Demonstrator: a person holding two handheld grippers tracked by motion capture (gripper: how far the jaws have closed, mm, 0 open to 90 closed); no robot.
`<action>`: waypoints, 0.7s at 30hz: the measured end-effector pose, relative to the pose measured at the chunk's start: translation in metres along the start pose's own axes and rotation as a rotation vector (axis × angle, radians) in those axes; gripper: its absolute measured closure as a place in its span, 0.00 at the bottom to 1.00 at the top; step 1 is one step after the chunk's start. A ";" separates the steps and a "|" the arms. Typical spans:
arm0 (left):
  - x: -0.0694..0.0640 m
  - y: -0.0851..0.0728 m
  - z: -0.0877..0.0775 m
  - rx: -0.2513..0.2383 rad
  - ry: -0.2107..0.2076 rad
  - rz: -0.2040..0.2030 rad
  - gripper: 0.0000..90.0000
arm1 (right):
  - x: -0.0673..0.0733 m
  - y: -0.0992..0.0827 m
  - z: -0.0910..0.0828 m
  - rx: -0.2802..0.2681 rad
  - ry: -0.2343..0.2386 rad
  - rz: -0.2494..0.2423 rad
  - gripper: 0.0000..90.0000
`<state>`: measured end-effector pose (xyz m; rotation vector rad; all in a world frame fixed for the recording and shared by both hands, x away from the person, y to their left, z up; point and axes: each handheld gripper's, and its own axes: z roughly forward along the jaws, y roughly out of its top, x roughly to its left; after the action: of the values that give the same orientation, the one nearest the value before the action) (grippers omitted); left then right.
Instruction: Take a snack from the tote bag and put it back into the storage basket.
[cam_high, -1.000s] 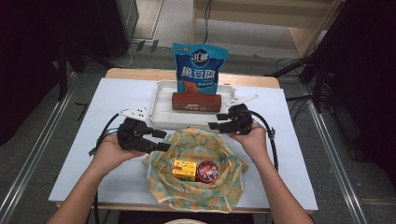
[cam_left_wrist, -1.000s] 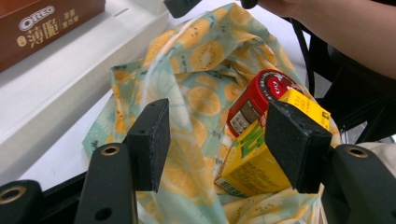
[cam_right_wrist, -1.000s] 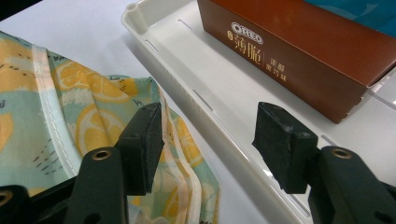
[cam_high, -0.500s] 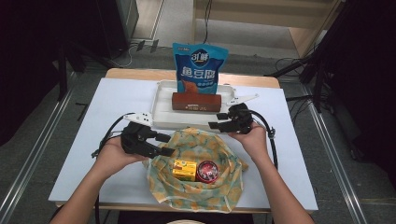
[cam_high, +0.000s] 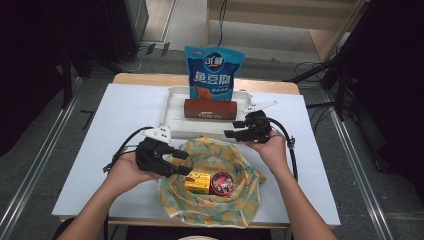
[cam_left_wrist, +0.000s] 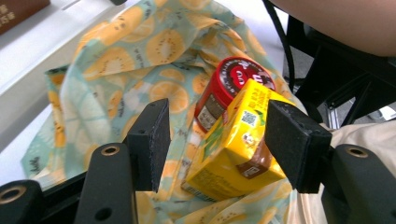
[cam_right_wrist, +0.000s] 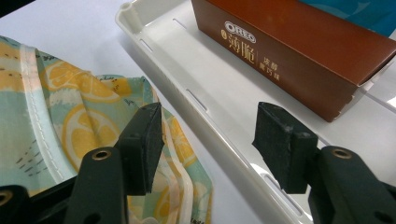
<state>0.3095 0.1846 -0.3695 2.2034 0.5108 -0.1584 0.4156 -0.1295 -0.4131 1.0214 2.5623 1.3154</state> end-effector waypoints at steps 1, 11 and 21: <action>-0.001 0.000 0.001 0.000 -0.003 0.004 0.46 | 0.000 0.000 0.000 0.002 0.000 0.000 0.48; -0.014 -0.002 0.016 0.037 -0.038 0.060 0.44 | 0.000 0.000 0.001 -0.014 0.011 0.001 0.48; -0.015 -0.006 0.032 0.084 -0.074 0.075 0.43 | -0.002 0.000 0.000 -0.018 0.006 0.010 0.46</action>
<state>0.2953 0.1584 -0.3902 2.2855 0.3866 -0.2241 0.4170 -0.1309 -0.4139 1.0305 2.5479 1.3441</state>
